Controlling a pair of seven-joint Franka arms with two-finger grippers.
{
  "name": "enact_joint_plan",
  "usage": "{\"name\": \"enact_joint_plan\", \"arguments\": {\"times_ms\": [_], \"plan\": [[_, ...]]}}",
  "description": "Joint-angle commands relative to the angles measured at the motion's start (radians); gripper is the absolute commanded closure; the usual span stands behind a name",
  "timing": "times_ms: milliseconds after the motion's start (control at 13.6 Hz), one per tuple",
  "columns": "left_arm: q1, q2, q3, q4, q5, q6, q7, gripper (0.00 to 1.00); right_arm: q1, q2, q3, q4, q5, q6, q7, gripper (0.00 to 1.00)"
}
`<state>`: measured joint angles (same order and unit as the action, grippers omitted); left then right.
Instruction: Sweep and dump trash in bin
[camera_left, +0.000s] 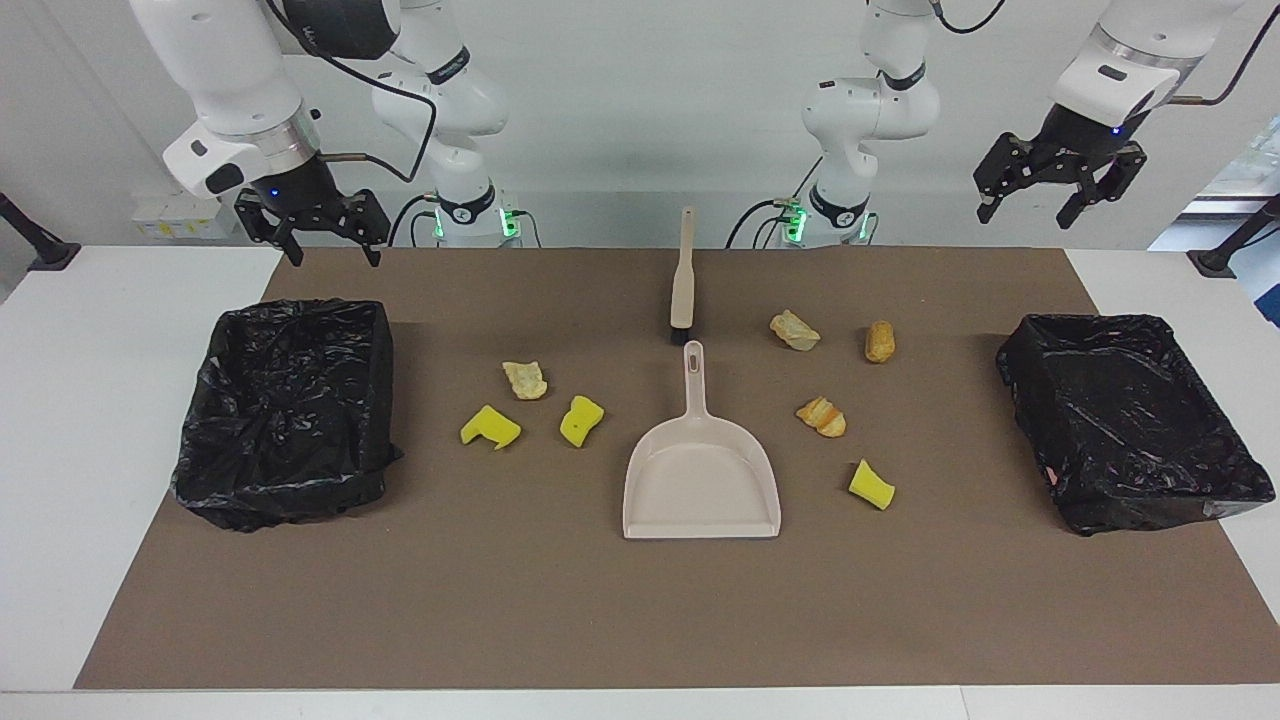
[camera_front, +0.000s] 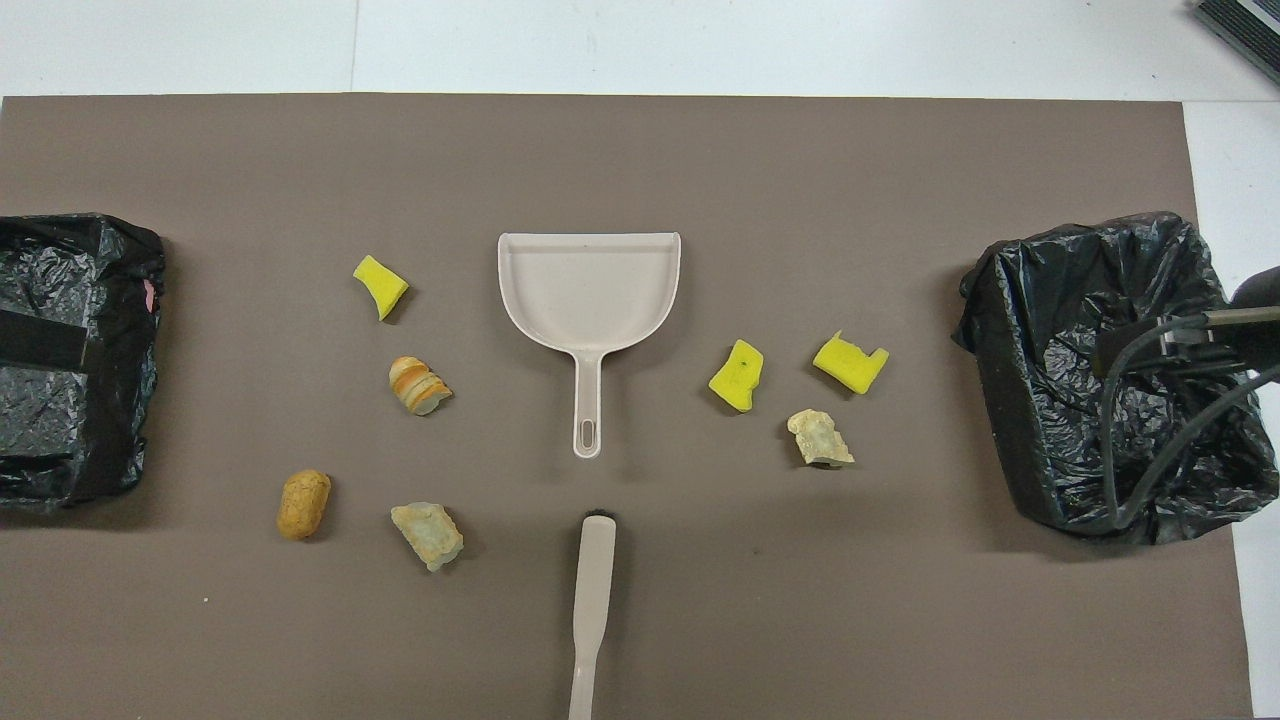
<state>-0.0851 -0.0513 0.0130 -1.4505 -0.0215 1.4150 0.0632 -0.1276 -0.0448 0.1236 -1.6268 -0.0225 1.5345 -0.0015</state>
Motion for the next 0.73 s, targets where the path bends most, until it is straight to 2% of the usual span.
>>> {"name": "enact_joint_plan", "arguments": {"times_ms": [0,660], "plan": [[0.004,-0.002,-0.004,0.002,0.009,0.007,0.014,0.0,-0.004,-0.018,-0.002,-0.024,0.021,0.012,0.008,0.0],[-0.002,-0.012,-0.004,-0.008,0.011,-0.002,0.001,0.0,-0.004,-0.018,-0.002,-0.024,0.021,0.012,0.008,0.0]]}}
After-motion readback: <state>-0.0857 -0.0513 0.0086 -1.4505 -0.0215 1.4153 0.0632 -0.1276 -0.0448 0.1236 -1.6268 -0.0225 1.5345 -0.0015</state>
